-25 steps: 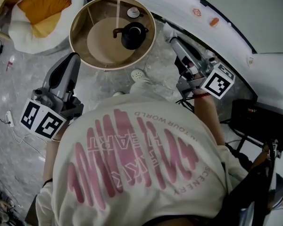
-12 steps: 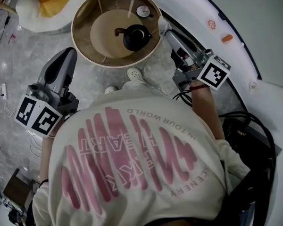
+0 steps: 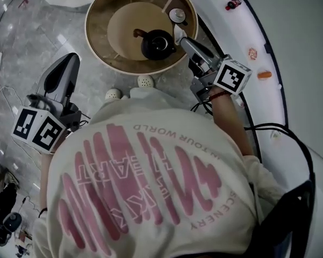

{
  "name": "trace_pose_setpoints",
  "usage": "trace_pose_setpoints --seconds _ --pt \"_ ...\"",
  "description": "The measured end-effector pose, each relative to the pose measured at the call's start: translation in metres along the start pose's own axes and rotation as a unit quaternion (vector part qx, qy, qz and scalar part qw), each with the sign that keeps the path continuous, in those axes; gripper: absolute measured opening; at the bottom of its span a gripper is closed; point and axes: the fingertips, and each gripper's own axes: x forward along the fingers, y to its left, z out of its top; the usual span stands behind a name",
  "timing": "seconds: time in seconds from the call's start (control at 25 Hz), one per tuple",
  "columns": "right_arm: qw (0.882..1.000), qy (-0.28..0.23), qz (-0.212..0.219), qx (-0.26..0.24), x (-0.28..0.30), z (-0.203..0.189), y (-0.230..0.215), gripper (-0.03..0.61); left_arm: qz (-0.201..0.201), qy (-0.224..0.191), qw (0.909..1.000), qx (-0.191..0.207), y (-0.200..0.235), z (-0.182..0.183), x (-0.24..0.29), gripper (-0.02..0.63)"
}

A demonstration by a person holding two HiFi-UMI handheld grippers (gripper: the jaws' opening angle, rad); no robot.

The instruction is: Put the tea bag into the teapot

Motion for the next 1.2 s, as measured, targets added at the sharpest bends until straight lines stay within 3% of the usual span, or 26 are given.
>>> trace_pose_setpoints --seconds 0.12,0.32,0.56,0.68,0.88,1.04,1.2 --pt "0.999 0.048 0.015 0.011 0.019 -0.011 -0.017 0.040 0.039 -0.010 0.9986 -0.034 0.001 -0.007 -0.004 0.015" --pt "0.994 0.104 0.021 0.015 0.035 -0.028 -0.043 0.040 0.083 -0.004 0.9959 -0.035 -0.001 -0.020 -0.010 0.015" --pt "0.984 0.174 0.006 -0.029 0.052 -0.053 -0.071 0.040 0.115 -0.026 0.9897 -0.081 0.007 -0.034 -0.015 0.015" --pt "0.966 0.237 -0.009 -0.102 0.061 -0.068 -0.074 0.038 0.127 -0.032 0.9872 -0.091 0.008 -0.035 -0.018 0.015" --pt "0.921 0.325 -0.045 -0.210 0.070 -0.088 -0.085 0.038 0.136 -0.029 0.9864 -0.087 0.009 -0.036 -0.019 0.015" --pt "0.888 0.378 -0.052 -0.256 0.074 -0.104 -0.092 0.038 0.151 -0.035 0.9837 -0.092 0.011 -0.039 -0.023 0.015" --pt "0.863 0.413 -0.074 -0.281 0.073 -0.111 -0.101 0.038 0.153 -0.043 0.9823 -0.099 0.012 -0.037 -0.023 0.015"
